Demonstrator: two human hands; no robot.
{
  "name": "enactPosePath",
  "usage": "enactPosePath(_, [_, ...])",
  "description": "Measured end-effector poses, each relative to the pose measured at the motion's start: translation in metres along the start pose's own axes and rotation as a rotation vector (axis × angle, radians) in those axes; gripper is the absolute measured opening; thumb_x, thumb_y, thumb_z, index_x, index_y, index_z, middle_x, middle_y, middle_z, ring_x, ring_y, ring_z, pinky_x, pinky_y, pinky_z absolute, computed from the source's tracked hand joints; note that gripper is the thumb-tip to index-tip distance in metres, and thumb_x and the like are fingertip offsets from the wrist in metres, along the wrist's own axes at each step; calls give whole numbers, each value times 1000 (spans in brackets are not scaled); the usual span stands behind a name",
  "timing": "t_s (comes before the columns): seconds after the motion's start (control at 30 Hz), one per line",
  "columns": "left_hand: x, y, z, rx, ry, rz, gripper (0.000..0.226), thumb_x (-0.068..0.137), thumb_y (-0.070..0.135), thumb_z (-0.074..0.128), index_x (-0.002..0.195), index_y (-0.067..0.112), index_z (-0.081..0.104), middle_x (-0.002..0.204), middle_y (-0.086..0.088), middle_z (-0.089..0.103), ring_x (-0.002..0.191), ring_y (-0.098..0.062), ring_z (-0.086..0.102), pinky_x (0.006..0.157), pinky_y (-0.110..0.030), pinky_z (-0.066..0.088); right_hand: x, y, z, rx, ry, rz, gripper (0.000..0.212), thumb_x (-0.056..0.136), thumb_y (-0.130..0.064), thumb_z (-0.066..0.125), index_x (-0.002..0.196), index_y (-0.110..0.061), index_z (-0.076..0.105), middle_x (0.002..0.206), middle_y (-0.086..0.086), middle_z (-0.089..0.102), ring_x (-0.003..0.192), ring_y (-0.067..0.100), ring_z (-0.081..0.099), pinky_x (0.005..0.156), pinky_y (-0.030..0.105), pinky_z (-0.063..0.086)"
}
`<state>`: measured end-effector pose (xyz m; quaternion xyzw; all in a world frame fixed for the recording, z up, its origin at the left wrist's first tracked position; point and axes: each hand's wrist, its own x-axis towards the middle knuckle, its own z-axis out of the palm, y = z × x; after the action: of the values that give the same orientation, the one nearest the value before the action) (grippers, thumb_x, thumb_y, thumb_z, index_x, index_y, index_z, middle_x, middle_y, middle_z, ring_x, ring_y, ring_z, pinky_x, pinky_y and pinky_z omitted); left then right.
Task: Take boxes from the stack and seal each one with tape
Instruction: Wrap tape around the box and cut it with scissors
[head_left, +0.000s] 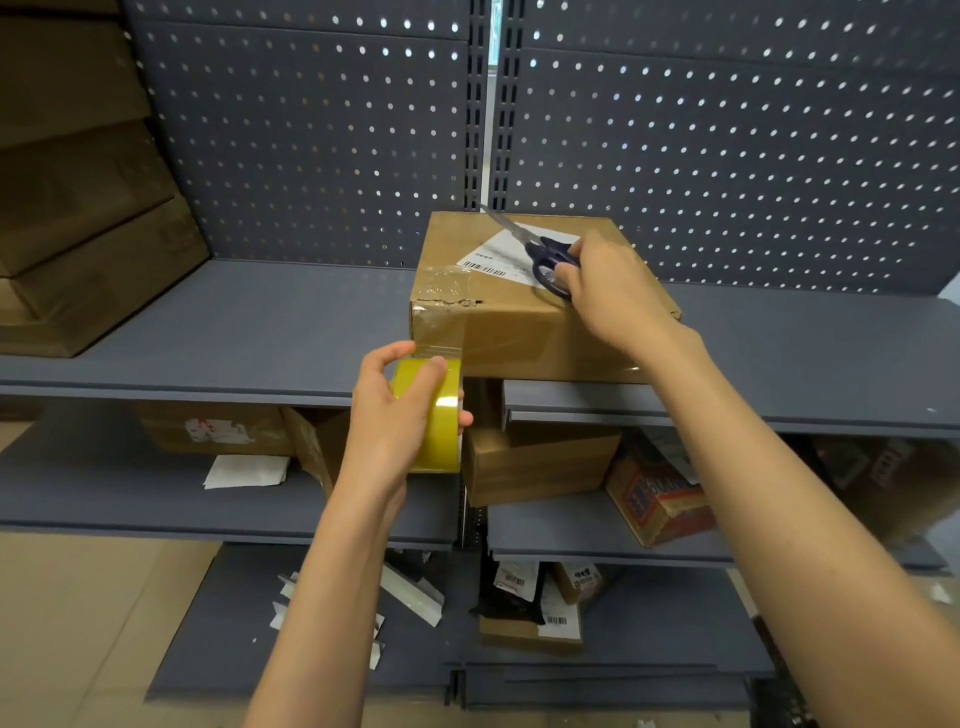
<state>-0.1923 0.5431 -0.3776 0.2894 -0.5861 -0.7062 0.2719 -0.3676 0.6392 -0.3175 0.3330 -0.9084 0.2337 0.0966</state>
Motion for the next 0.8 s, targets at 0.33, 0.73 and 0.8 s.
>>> enactPosePath(0.33, [0, 0, 0, 2, 4, 0, 33, 94, 23, 58, 124, 25, 43, 101, -12, 64, 50, -8, 64, 50, -24, 53, -28, 0, -13, 122, -58, -210, 31, 83, -34, 69, 102, -11, 63, 87, 0, 66, 71, 8, 54, 61, 23, 43])
enactPosePath(0.73, [0, 1, 1, 6, 19, 3, 34, 94, 23, 57, 125, 23, 44, 101, -14, 65, 48, -7, 63, 47, -22, 53, -65, 24, -21, 176, -203, -124, 47, 69, -53, 75, 87, -13, 58, 74, 0, 60, 66, 14, 47, 61, 29, 39])
enactPosePath(0.8, [-1, 1, 1, 11, 20, 2, 35, 94, 24, 58, 126, 24, 44, 96, -10, 65, 48, -7, 63, 47, -22, 53, -69, 28, -23, 163, -225, -115, 46, 68, -55, 75, 85, -15, 59, 72, -3, 61, 64, 11, 48, 60, 28, 40])
